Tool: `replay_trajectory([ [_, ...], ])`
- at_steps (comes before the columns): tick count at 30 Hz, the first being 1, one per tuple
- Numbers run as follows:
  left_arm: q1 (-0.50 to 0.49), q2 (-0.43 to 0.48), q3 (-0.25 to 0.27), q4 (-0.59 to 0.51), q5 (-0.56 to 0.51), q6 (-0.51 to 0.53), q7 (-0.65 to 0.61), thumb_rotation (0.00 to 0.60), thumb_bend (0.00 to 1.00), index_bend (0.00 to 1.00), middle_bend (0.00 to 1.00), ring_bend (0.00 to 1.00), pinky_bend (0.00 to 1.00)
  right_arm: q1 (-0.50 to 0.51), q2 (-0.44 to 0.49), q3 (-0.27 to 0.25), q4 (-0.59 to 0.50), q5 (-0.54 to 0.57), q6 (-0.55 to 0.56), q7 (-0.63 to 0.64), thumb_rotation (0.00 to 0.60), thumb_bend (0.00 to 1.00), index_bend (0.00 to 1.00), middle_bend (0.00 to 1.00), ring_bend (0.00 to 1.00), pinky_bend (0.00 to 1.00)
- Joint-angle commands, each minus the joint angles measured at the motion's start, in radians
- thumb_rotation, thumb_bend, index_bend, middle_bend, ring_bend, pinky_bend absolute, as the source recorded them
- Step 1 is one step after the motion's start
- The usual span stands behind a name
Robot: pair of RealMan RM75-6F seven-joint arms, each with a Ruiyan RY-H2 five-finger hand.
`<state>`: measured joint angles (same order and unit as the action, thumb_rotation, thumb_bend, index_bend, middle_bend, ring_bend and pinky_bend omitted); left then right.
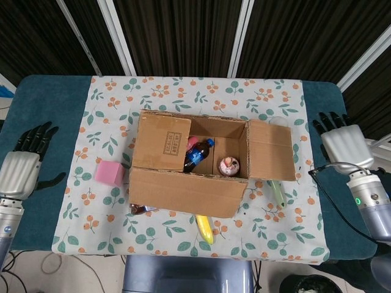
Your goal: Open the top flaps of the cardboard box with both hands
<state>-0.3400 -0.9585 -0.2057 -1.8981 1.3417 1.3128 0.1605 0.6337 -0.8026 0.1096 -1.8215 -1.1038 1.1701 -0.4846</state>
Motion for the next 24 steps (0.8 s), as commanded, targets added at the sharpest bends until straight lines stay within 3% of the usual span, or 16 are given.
replay_trajectory([
  [1, -0.046, 0.012, -0.026, -0.013, -0.020, -0.051, 0.018, 0.600, 0.17, 0.02, 0.00, 0.00, 0.09, -0.125, -0.089, 0.004, 0.012, 0.033, 0.161, 0.076, 0.600, 0.37, 0.06, 0.06, 0.11, 0.23],
  [7, -0.181, 0.073, -0.062, -0.045, -0.048, -0.262, -0.009, 0.600, 0.20, 0.02, 0.00, 0.00, 0.09, -0.258, -0.187, -0.018, 0.071, -0.042, 0.328, 0.183, 0.600, 0.35, 0.00, 0.00, 0.06, 0.22],
  [12, -0.314, 0.091, -0.099, -0.030, -0.069, -0.424, 0.004, 0.600, 0.40, 0.02, 0.00, 0.00, 0.09, -0.330, -0.264, -0.032, 0.145, -0.102, 0.395, 0.266, 0.600, 0.51, 0.00, 0.00, 0.06, 0.22],
  [17, -0.471, 0.066, -0.138, 0.030, -0.072, -0.571, 0.035, 0.600, 0.55, 0.04, 0.02, 0.01, 0.11, -0.367, -0.334, -0.025, 0.254, -0.150, 0.432, 0.336, 0.600, 0.61, 0.00, 0.00, 0.06, 0.22],
  [24, -0.678, 0.015, -0.165, 0.135, -0.126, -0.805, 0.002, 0.600, 0.74, 0.12, 0.08, 0.07, 0.19, -0.392, -0.416, 0.004, 0.408, -0.215, 0.468, 0.468, 0.600, 0.63, 0.01, 0.00, 0.06, 0.22],
])
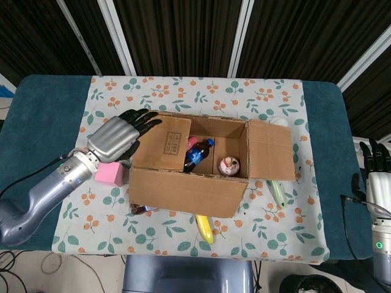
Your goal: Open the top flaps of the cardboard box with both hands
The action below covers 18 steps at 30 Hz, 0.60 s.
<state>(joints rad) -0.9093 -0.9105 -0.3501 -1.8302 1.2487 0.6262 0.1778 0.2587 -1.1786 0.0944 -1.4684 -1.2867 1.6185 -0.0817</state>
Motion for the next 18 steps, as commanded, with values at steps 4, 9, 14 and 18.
replay_trajectory([
  [4, -0.219, -0.084, -0.007, 0.147, -0.022, -0.216, 0.009, 0.600, 0.81, 0.20, 0.15, 0.12, 0.24, -0.026, -0.059, 0.034, 0.092, -0.034, 0.004, 0.118, 0.600, 0.65, 0.01, 0.00, 0.06, 0.22],
  [9, -0.310, -0.150, 0.021, 0.224, -0.032, -0.276, 0.025, 0.600, 0.87, 0.24, 0.21, 0.17, 0.28, -0.036, -0.066, 0.050, 0.115, -0.035, -0.010, 0.141, 0.600, 0.66, 0.02, 0.00, 0.06, 0.22],
  [14, -0.374, -0.205, 0.051, 0.284, -0.050, -0.320, 0.021, 0.600, 0.89, 0.27, 0.24, 0.19, 0.29, -0.043, -0.066, 0.063, 0.119, -0.036, -0.026, 0.156, 0.600, 0.66, 0.03, 0.00, 0.06, 0.22],
  [18, -0.415, -0.252, 0.074, 0.322, -0.047, -0.337, 0.021, 0.600, 0.91, 0.30, 0.27, 0.22, 0.31, -0.046, -0.067, 0.070, 0.118, -0.040, -0.037, 0.162, 0.600, 0.66, 0.03, 0.00, 0.06, 0.22],
])
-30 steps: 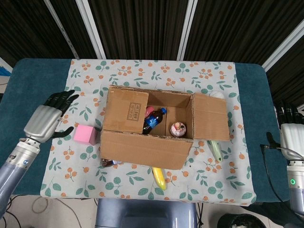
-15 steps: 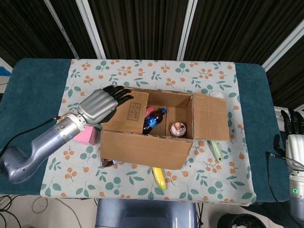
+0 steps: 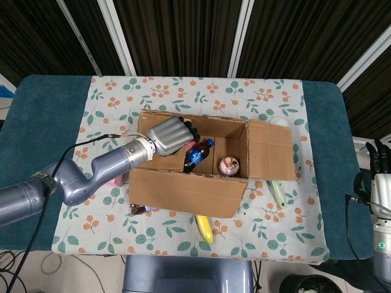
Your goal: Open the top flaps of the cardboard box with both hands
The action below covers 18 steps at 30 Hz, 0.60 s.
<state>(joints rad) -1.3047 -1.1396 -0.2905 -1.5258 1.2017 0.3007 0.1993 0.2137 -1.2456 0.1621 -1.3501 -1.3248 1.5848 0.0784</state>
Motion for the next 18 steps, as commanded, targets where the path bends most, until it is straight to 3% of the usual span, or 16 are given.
replay_trajectory([
  [1, -0.026, -0.030, 0.017, 0.023, 0.000, -0.014, -0.002, 0.600, 0.91, 0.30, 0.27, 0.22, 0.31, -0.002, -0.001, 0.003, 0.000, -0.002, -0.004, 0.002, 0.600, 0.67, 0.03, 0.00, 0.06, 0.22],
  [9, -0.083, -0.115, 0.050, 0.094, -0.002, -0.034, -0.026, 0.600, 0.92, 0.31, 0.28, 0.22, 0.31, -0.009, -0.005, 0.014, -0.002, -0.008, -0.024, 0.011, 0.600, 0.67, 0.03, 0.00, 0.06, 0.22],
  [18, -0.112, -0.149, 0.089, 0.119, 0.014, -0.037, -0.044, 0.600, 0.92, 0.32, 0.30, 0.23, 0.32, -0.014, -0.007, 0.028, 0.004, -0.008, -0.044, 0.019, 0.600, 0.67, 0.04, 0.00, 0.06, 0.22],
])
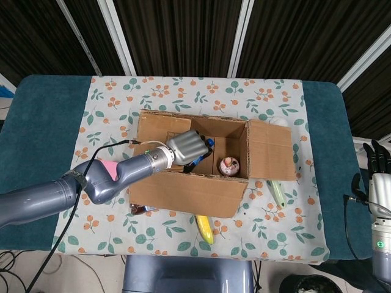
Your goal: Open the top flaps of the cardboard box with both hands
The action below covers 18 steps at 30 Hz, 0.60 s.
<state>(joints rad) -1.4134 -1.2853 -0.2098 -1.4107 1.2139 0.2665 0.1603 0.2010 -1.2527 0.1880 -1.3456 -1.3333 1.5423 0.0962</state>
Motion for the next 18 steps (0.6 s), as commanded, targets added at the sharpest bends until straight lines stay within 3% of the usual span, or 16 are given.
replay_trajectory([
  [1, -0.004, -0.004, 0.013, 0.005, 0.003, -0.004, -0.007, 0.600, 0.92, 0.33, 0.31, 0.24, 0.32, -0.002, 0.000, 0.004, -0.001, 0.001, -0.003, 0.002, 0.600, 0.67, 0.04, 0.00, 0.06, 0.22],
  [12, -0.003, 0.042, 0.022, -0.026, 0.013, 0.035, -0.038, 0.600, 0.95, 0.49, 0.55, 0.43, 0.46, -0.009, -0.004, 0.013, -0.006, -0.009, -0.006, -0.021, 0.600, 0.69, 0.06, 0.00, 0.06, 0.22],
  [18, -0.001, 0.088, 0.012, -0.060, 0.026, 0.061, -0.048, 0.600, 0.95, 0.51, 0.57, 0.45, 0.47, -0.012, -0.006, 0.017, -0.006, -0.016, -0.005, -0.023, 0.600, 0.70, 0.07, 0.00, 0.06, 0.22],
])
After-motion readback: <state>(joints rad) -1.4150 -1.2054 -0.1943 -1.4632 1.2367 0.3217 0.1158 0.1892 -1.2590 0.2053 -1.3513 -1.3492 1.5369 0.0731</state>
